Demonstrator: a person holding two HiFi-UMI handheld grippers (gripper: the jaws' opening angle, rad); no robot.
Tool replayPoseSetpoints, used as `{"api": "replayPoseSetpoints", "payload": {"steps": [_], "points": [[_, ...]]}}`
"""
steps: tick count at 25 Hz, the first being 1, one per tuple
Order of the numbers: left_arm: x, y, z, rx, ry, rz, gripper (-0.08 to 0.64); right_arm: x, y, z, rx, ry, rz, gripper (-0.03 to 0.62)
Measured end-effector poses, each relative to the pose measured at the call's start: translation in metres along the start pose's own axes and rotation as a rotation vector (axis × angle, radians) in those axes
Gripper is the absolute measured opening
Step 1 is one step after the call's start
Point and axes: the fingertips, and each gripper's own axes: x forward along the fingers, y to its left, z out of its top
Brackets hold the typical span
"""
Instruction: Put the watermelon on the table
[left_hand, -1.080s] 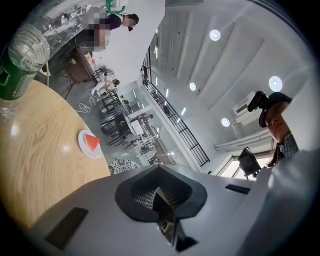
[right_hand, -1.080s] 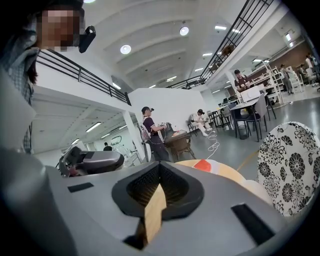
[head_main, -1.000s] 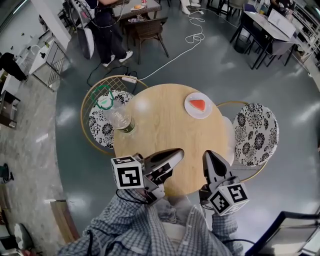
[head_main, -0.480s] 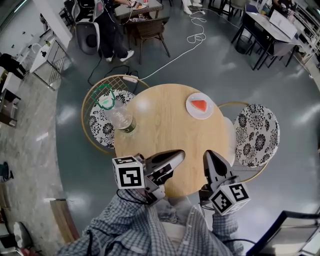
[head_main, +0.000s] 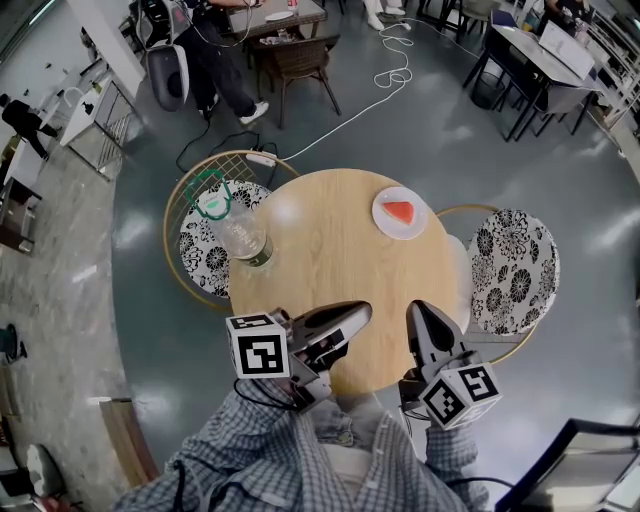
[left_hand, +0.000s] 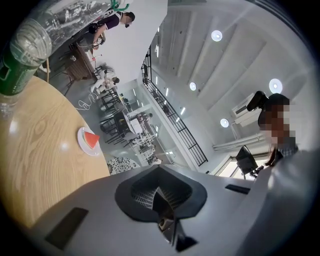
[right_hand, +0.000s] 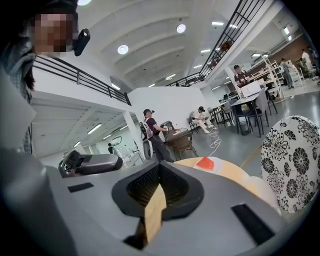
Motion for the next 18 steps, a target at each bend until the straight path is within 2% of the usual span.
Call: {"api": "replayPoseSetpoints", "payload": {"steps": [7, 13, 18], "points": [[0.0007, -0.0020, -0.0002, 0.007, 0.005, 0.001, 0.008, 0.0012, 0.0004, -0.0017, 0.003, 0.005, 0.004, 0.008], [0.0036, -0.0019, 0.0036, -0.055, -0.027, -0.040, 0.008, 0.0020, -0.0021, -0.0010, -0.002, 0.001, -0.004, 0.008], [0.0057, -0.0038, 0.0033, -0.045, -0.021, -0.036, 0.008, 0.0029, -0.0037, 0.0005, 0.000, 0.004, 0.002, 0.008]]}}
